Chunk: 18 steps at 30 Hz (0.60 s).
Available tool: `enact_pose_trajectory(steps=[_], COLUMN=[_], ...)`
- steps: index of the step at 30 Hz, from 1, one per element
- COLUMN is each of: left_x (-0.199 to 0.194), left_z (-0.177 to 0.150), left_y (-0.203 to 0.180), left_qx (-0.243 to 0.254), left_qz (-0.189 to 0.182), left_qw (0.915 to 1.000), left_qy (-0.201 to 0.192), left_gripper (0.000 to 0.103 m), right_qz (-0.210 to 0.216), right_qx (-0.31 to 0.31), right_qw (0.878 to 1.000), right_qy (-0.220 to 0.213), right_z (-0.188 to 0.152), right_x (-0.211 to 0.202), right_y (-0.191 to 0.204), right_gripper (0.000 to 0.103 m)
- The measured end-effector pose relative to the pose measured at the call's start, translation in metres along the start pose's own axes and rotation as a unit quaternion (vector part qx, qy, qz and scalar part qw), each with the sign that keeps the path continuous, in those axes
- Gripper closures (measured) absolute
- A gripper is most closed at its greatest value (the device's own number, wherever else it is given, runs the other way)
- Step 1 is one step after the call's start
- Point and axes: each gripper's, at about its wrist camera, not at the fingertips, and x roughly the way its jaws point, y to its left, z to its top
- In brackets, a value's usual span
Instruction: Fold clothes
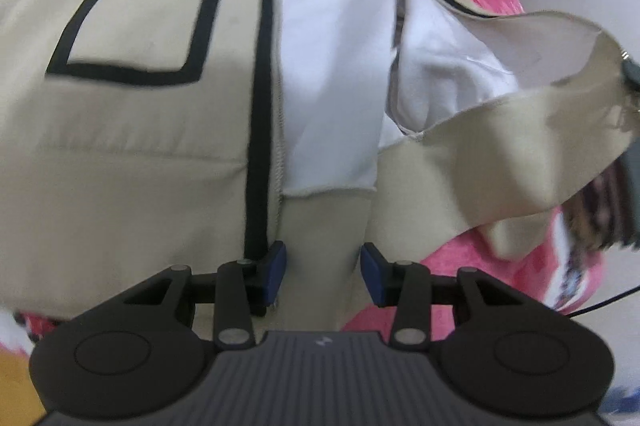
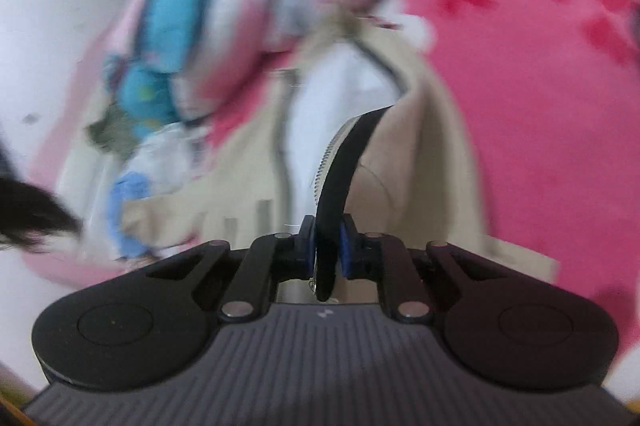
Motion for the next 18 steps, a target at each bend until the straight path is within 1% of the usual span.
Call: enact_pose_trajectory(steps=[1, 3, 4, 6, 9, 12, 13, 14, 15, 16, 18], left_x=[-0.004, -0.015, -0.022, -0.038, -0.06, -0.075, -0.075, -0.074, -0.072, -0.068, -0.06], left_z=[0.0, -0.001, -0.001, -0.004, -0.011, -0.02, -0.022, -0.023, -0.023, -0.022, -0.02], left_y=[0.006, 0.021, 0.029, 0.049, 0.076, 0.1, 0.105, 0.11, 0.113, 0.115, 0.116], left_qx=[-0.016, -0.053, -0.075, -0.123, -0.187, -0.244, -0.257, -0.266, -0.27, -0.267, -0.257], left_qz=[-0.01, -0.031, -0.037, -0.055, -0.092, -0.133, -0.143, -0.147, -0.146, -0.142, -0.134], left_qw=[0.9998, 0.9981, 0.9965, 0.9908, 0.9772, 0.9586, 0.9533, 0.9499, 0.9491, 0.951, 0.9558], left_qy=[0.001, -0.001, -0.004, -0.015, -0.041, -0.064, -0.068, -0.071, -0.071, -0.065, -0.051], left_gripper=[0.06, 0.059, 0.058, 0.057, 0.056, 0.052, 0.051, 0.05, 0.049, 0.048, 0.047], right_qz=[0.011, 0.032, 0.043, 0.064, 0.09, 0.078, 0.073, 0.066, 0.059, 0.052, 0.037], right_qx=[-0.03, -0.09, -0.119, -0.178, -0.261, -0.315, -0.332, -0.348, -0.359, -0.361, -0.362], right_qw=[0.999, 0.994, 0.989, 0.974, 0.944, 0.918, 0.909, 0.901, 0.895, 0.892, 0.887], right_qy=[0.02, 0.061, 0.081, 0.121, 0.179, 0.229, 0.242, 0.25, 0.258, 0.266, 0.283], right_z=[-0.005, -0.015, -0.02, -0.031, -0.048, -0.08, -0.09, -0.101, -0.111, -0.12, -0.137], right_x=[0.012, 0.035, 0.047, 0.071, 0.106, 0.14, 0.151, 0.161, 0.172, 0.184, 0.206], right_y=[0.015, 0.044, 0.058, 0.087, 0.128, 0.139, 0.142, 0.143, 0.143, 0.143, 0.141], right_gripper=[0.093, 0.093, 0.093, 0.093, 0.093, 0.093, 0.093, 0.093, 0.093, 0.093, 0.087])
